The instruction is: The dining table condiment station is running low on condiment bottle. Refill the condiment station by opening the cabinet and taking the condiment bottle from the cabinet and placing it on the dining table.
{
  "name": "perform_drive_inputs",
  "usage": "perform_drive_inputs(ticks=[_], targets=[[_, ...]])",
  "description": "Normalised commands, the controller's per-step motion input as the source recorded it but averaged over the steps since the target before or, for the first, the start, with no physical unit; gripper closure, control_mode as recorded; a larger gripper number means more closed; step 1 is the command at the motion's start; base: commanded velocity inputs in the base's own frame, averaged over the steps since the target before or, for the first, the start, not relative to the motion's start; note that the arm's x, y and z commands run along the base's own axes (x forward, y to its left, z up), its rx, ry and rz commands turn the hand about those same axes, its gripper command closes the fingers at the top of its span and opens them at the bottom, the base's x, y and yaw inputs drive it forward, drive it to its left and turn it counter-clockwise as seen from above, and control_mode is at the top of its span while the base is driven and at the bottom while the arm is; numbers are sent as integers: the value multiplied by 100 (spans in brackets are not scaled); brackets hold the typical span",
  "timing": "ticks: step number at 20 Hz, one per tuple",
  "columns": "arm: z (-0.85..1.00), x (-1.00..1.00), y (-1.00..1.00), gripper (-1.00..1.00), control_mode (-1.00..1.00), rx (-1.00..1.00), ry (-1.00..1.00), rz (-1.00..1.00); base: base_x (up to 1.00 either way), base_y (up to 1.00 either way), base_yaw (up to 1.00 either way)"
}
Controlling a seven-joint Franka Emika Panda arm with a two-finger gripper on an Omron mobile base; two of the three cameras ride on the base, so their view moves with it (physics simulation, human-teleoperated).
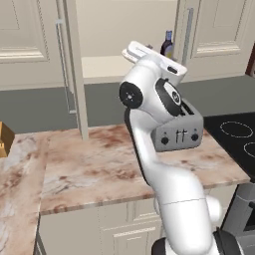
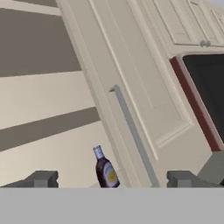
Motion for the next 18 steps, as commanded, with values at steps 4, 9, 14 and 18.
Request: perform_drive_inputs(ticks=[4, 9, 14, 18], targets=[[0, 29, -1, -100, -100, 0, 9, -6, 0, 0, 0], [0, 31, 0, -100, -100, 0, 10, -14, 0, 0, 0], [0, 22, -1, -100, -100, 0, 13, -18, 0, 0, 0], [-1, 6, -13, -100, -100, 0, 13, -20, 0, 0, 0]])
